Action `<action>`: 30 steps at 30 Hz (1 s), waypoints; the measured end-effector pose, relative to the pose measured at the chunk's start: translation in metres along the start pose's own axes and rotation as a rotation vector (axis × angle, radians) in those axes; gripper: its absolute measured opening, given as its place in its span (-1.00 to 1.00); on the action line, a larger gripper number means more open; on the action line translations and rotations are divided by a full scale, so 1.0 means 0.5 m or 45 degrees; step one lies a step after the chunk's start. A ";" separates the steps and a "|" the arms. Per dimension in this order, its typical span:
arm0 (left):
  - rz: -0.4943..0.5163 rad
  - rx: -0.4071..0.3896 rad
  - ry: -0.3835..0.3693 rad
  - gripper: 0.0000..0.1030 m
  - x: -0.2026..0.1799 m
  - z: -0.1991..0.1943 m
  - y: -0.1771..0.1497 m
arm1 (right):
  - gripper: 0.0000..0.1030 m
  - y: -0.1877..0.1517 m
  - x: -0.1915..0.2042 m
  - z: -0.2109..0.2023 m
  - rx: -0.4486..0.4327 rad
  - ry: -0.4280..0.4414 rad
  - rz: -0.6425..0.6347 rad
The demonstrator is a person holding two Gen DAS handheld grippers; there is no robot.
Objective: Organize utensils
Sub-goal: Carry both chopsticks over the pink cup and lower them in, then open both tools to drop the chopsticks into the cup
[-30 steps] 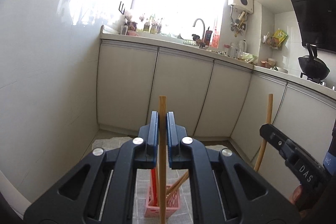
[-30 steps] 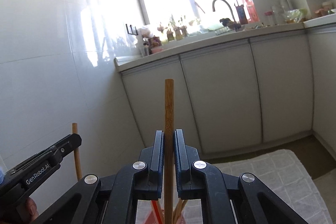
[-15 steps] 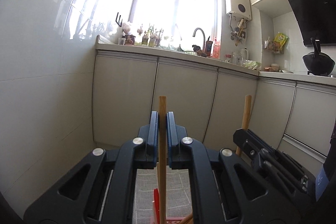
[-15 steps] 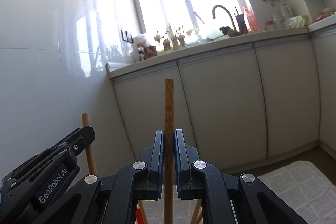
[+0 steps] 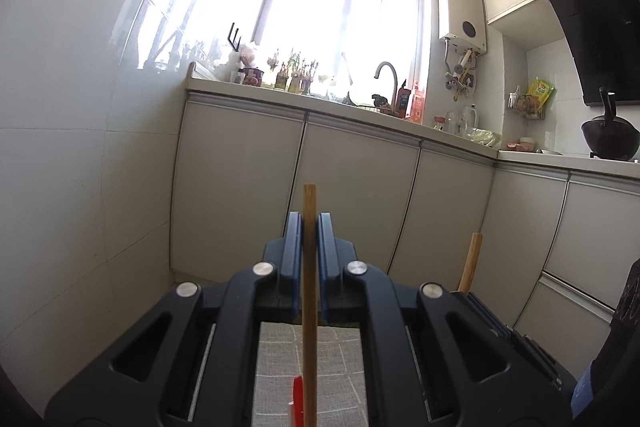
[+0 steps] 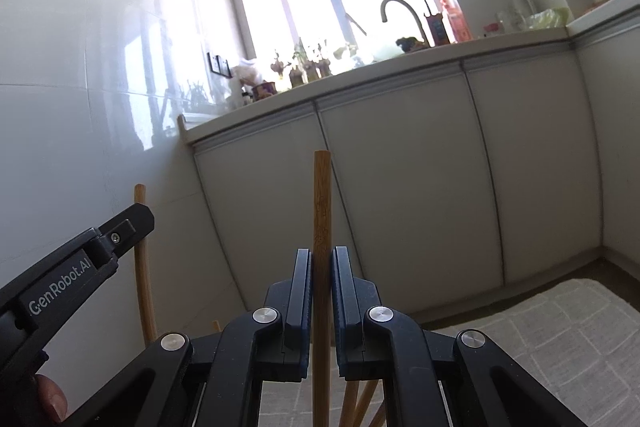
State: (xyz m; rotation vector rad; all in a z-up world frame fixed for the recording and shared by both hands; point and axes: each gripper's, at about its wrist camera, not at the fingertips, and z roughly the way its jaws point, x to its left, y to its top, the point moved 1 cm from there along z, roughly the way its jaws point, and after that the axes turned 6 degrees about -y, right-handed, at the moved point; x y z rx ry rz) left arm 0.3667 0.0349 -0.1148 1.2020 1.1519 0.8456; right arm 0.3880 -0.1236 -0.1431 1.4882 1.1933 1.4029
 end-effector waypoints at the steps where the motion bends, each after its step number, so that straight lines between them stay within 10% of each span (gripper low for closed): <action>1: 0.001 0.001 -0.002 -0.84 0.000 0.003 0.002 | -0.84 0.001 -0.004 0.002 0.000 0.000 0.009; 23: -0.008 0.199 -0.047 -0.69 -0.001 0.035 -0.024 | -0.73 0.011 -0.033 -0.006 0.062 0.033 0.077; 30: -0.019 0.274 0.007 -0.36 0.002 0.005 -0.012 | -0.31 0.054 -0.043 -0.049 0.082 0.026 0.034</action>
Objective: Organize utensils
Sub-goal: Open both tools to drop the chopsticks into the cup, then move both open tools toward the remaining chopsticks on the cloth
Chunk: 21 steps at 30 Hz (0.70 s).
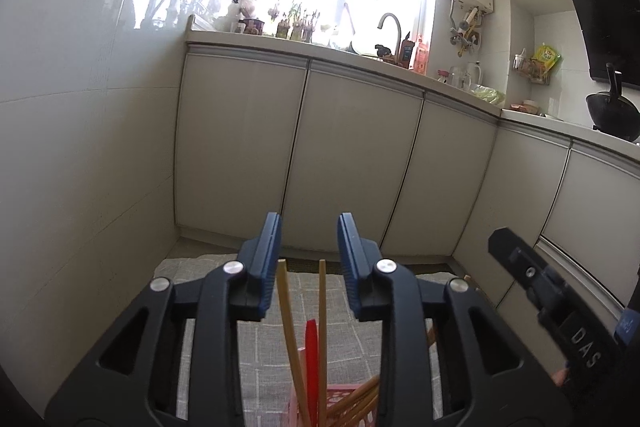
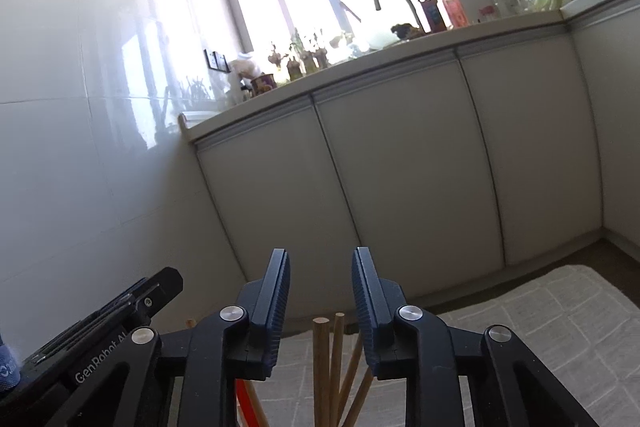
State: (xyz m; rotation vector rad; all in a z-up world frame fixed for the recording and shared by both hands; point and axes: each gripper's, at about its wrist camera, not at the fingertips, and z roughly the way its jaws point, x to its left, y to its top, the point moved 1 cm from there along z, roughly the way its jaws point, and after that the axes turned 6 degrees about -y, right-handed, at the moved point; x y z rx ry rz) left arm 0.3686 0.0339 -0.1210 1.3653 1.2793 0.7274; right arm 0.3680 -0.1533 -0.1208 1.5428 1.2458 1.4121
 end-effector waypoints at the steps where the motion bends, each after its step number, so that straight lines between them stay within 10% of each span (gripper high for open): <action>1: 0.005 0.015 0.015 -0.26 -0.001 -0.010 0.001 | -0.22 0.010 -0.003 -0.012 0.010 -0.004 -0.005; 7: 0.045 0.151 0.104 0.31 -0.014 -0.082 -0.008 | 0.15 0.049 -0.030 -0.099 0.128 -0.085 -0.055; 21: 0.072 0.625 0.117 0.62 -0.059 -0.207 -0.103 | 0.60 0.037 -0.171 -0.326 0.469 -0.321 -0.033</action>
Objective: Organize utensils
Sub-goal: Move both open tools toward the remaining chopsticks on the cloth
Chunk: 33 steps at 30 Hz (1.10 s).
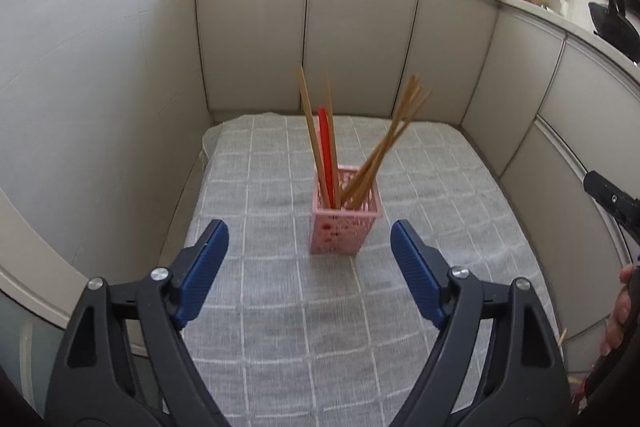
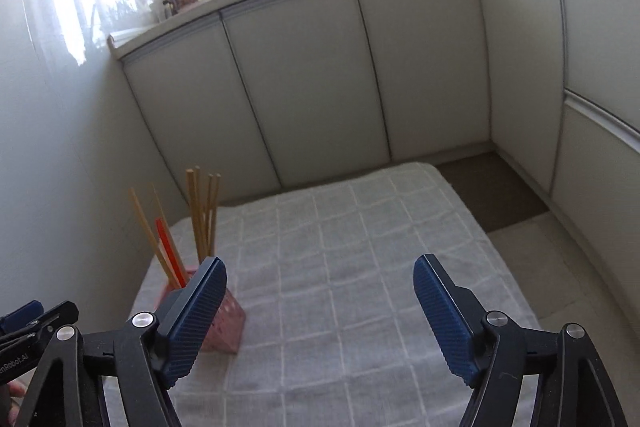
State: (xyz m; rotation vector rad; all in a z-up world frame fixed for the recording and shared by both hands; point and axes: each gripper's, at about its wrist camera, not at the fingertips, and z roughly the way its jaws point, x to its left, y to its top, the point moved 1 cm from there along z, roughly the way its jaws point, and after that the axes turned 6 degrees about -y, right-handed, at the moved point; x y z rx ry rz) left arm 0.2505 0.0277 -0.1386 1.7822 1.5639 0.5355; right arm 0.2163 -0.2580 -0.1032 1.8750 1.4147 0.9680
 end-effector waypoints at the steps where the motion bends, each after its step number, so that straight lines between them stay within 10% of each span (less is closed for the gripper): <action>1: 0.011 0.036 -0.007 0.62 -0.008 0.000 -0.011 | 0.62 -0.008 -0.011 -0.010 0.021 -0.012 -0.005; 12: 0.140 0.340 -0.078 0.63 -0.088 0.007 -0.169 | 0.74 -0.132 -0.133 -0.112 0.276 -0.139 -0.005; 26: 0.576 0.604 -0.455 0.61 -0.292 -0.009 -0.365 | 0.74 -0.246 -0.261 -0.135 0.552 -0.288 0.061; 33: 0.844 0.725 -0.694 0.03 -0.412 -0.027 -0.467 | 0.74 -0.261 -0.292 -0.145 0.589 -0.291 0.089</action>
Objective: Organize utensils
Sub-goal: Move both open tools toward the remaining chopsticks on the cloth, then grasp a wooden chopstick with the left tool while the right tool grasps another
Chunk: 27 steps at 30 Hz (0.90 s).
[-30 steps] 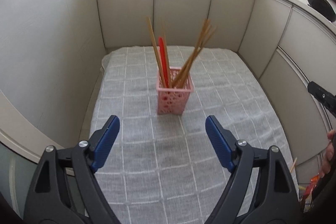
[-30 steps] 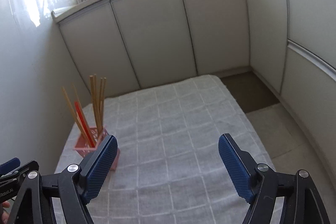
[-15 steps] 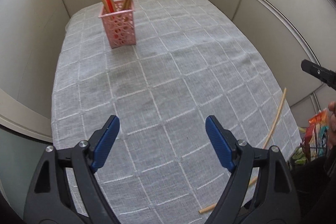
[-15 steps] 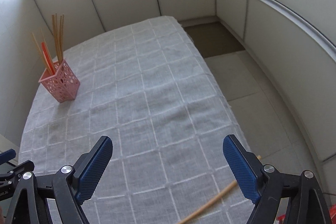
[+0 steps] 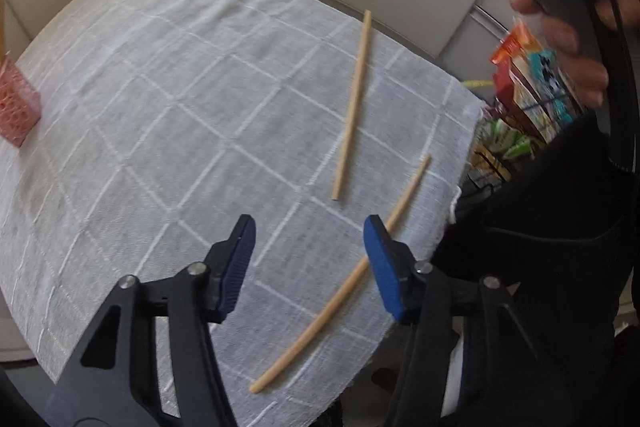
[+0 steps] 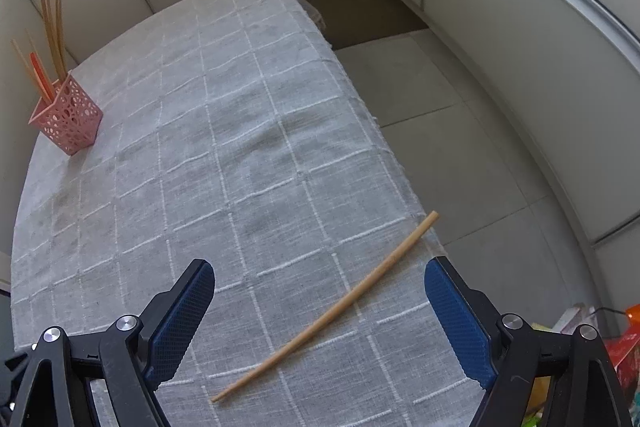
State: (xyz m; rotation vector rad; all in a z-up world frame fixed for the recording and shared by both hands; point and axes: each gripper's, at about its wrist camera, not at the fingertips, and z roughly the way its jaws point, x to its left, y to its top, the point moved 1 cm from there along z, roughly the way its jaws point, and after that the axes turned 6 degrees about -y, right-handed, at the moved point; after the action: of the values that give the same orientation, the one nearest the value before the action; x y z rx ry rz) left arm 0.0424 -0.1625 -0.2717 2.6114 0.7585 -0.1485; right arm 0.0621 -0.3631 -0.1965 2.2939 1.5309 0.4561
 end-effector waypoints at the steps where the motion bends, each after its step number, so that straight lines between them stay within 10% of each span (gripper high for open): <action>1: 0.026 0.022 -0.026 -0.08 -0.013 0.013 -0.001 | 0.74 -0.003 -0.005 0.000 -0.001 -0.002 0.000; 27: 0.083 0.119 -0.030 -0.85 -0.051 0.070 -0.018 | 0.74 -0.012 -0.071 0.066 0.125 0.015 0.158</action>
State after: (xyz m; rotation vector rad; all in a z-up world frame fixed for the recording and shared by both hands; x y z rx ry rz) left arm 0.0164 -0.1828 -0.3014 2.7140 0.6723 -0.2000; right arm 0.0591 -0.3976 -0.2312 2.4758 1.4520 0.4363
